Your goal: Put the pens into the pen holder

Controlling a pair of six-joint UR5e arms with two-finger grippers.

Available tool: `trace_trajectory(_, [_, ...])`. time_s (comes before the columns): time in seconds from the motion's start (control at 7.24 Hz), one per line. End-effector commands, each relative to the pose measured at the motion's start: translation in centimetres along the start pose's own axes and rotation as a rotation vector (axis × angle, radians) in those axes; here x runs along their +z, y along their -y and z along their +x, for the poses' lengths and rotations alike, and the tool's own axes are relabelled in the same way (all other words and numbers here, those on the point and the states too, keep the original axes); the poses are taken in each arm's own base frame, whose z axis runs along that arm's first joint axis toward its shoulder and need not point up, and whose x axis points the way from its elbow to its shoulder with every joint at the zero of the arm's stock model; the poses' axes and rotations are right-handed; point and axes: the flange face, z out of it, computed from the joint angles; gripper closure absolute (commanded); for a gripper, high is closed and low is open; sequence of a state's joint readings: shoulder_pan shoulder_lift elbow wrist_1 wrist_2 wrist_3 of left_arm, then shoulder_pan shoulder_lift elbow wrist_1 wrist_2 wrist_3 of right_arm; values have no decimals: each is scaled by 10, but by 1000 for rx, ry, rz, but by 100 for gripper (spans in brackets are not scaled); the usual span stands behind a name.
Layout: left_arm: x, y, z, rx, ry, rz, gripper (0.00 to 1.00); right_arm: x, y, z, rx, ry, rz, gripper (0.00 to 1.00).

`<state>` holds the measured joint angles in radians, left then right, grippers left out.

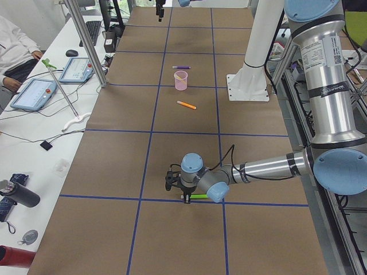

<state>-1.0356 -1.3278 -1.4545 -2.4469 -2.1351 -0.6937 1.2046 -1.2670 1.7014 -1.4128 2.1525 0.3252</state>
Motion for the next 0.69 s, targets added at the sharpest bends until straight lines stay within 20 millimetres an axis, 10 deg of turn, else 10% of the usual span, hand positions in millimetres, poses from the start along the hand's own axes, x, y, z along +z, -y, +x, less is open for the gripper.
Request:
trace_trajectory(0.0, [1,1,1,11,-9,9,98,0,0,1,1,-1,1,0])
trace_trajectory(0.55, [-21,9,28,127,-89,25,100,4,-7,6,8,-3,-11,0])
